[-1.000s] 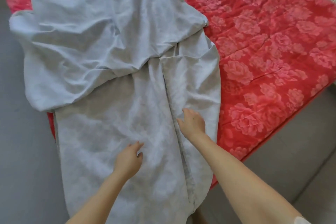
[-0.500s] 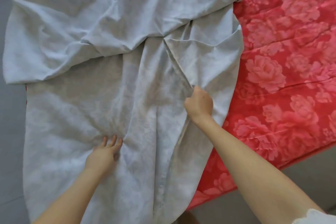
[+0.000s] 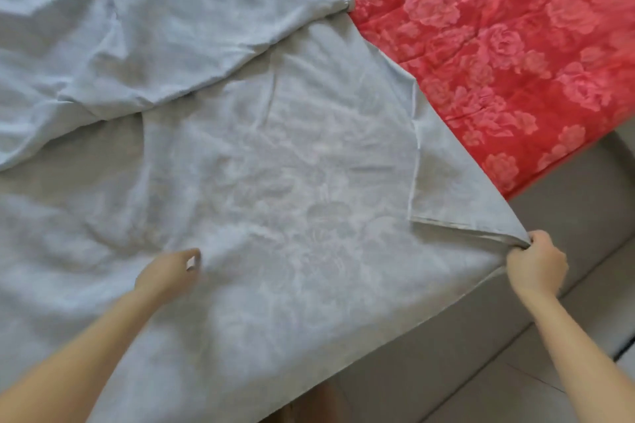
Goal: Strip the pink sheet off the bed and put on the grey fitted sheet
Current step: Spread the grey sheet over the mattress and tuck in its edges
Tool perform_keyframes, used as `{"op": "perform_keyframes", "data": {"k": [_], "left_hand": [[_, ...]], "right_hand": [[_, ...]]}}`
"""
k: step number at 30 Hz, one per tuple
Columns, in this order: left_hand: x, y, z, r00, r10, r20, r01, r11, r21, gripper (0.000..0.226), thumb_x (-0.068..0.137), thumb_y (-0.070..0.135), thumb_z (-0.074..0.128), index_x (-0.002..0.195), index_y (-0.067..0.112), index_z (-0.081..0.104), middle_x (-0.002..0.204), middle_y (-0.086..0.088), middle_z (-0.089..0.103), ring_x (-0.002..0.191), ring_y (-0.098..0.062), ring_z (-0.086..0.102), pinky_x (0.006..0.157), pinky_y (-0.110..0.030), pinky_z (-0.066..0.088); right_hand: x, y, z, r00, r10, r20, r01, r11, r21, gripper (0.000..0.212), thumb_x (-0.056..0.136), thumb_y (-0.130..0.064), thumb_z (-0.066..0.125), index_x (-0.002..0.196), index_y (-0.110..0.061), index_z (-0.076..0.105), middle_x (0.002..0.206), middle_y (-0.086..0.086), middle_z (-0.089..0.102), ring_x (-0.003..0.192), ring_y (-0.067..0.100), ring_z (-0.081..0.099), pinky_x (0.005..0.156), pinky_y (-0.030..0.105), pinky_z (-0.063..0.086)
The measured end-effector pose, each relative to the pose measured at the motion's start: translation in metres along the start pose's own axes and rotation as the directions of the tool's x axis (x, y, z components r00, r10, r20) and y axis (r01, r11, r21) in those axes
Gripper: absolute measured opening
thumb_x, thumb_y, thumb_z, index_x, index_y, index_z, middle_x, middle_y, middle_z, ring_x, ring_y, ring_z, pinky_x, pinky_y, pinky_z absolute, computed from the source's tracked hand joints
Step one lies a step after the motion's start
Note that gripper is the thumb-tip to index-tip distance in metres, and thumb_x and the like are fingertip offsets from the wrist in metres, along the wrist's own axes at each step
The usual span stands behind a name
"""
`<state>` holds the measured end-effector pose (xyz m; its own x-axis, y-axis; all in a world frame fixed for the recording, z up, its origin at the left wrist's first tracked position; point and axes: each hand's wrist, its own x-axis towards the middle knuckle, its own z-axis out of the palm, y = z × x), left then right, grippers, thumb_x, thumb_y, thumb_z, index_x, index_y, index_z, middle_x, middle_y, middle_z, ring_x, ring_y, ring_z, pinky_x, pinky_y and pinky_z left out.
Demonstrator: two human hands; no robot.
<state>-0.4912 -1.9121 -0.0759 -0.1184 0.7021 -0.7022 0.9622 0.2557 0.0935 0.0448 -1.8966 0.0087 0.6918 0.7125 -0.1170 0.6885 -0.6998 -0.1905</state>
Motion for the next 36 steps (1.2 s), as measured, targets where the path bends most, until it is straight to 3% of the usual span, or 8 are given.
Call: {"op": "perform_keyframes", "data": {"k": [5,8,14,19,22,27,31,36], "left_hand": [[-0.008,0.021,0.018,0.973,0.106,0.206,-0.132,0.984,0.118,0.051,0.099,0.028,0.04,0.148,0.027,0.026,0.153,-0.015,0.025,0.13,-0.029,0.043,0.1,-0.029,0.037],[-0.011,0.022,0.033,0.97,0.078,0.232,-0.116,0.982,0.152,0.058,0.099,0.032,0.039,0.15,0.03,0.013,0.157,-0.014,0.006,0.138,-0.033,0.029,0.106,-0.033,0.033],[-0.024,0.024,0.041,0.992,0.07,0.101,-0.078,0.994,0.078,0.054,0.099,0.031,0.041,0.149,0.029,0.022,0.158,-0.008,0.01,0.142,-0.03,0.02,0.107,-0.036,0.032],[-0.051,0.009,0.07,0.997,0.067,-0.042,-0.067,0.998,0.015,0.058,0.097,0.028,0.045,0.149,0.029,0.02,0.159,0.002,0.01,0.146,-0.018,0.009,0.102,-0.036,0.04],[-0.06,0.016,0.087,0.992,0.0,-0.124,-0.01,0.997,-0.075,0.055,0.093,0.015,0.052,0.146,0.016,0.034,0.155,-0.008,0.024,0.144,-0.026,0.02,0.105,-0.043,0.037],[-0.062,0.087,0.096,0.947,-0.016,-0.321,-0.055,0.975,-0.213,0.047,0.081,-0.004,0.064,0.127,0.0,0.056,0.135,-0.023,0.05,0.126,-0.043,0.043,0.099,-0.055,0.041],[-0.044,0.175,0.09,0.931,0.051,-0.361,-0.133,0.969,-0.206,0.054,0.084,0.001,0.063,0.135,0.01,0.05,0.142,-0.022,0.042,0.133,-0.043,0.035,0.102,-0.055,0.039],[-0.02,0.267,0.086,0.956,0.06,-0.288,-0.089,0.992,-0.088,0.052,0.089,0.01,0.055,0.14,0.016,0.045,0.151,-0.019,0.029,0.138,-0.043,0.025,0.103,-0.055,0.036]], "right_hand": [[-0.003,0.062,0.02,0.963,0.181,0.198,-0.144,0.971,-0.189,0.024,0.079,0.008,0.051,0.101,0.005,0.06,0.1,0.032,0.062,0.096,0.047,0.056,0.08,0.046,0.047],[0.006,0.044,0.036,0.923,0.177,0.342,-0.086,0.961,-0.264,0.046,0.083,-0.002,0.055,0.128,-0.002,0.05,0.118,0.028,0.058,0.11,0.043,0.055,0.088,0.042,0.046],[0.008,-0.028,0.067,0.842,-0.129,0.524,0.11,0.992,0.069,0.092,0.081,-0.044,0.068,0.151,-0.018,0.015,0.152,0.012,0.031,0.136,0.032,0.035,0.108,0.043,0.033],[0.014,-0.075,0.095,0.897,-0.118,0.427,0.133,0.991,-0.007,0.111,0.072,-0.077,0.055,0.151,-0.016,0.007,0.152,0.016,0.027,0.136,0.035,0.033,0.106,0.049,0.034],[0.029,-0.101,0.113,0.923,-0.07,0.379,0.12,0.987,-0.109,0.095,0.078,-0.055,0.064,0.148,-0.014,0.014,0.142,0.02,0.035,0.126,0.039,0.041,0.1,0.049,0.04],[0.072,-0.091,0.116,0.947,-0.212,0.24,0.235,0.969,-0.072,0.024,0.087,0.004,0.048,0.11,0.002,0.054,0.113,0.021,0.06,0.102,0.038,0.058,0.075,0.038,0.043],[0.128,-0.017,0.048,0.947,-0.288,0.14,0.277,0.957,0.091,0.024,0.07,-0.002,0.042,0.084,0.002,0.061,0.083,0.023,0.062,0.076,0.038,0.054,0.059,0.035,0.035],[0.2,0.035,-0.023,0.905,-0.377,0.196,0.37,0.926,0.075,0.022,0.067,0.01,0.043,0.051,-0.002,0.037,0.047,0.009,0.029,0.052,0.023,0.022,0.047,0.032,0.015]]}}
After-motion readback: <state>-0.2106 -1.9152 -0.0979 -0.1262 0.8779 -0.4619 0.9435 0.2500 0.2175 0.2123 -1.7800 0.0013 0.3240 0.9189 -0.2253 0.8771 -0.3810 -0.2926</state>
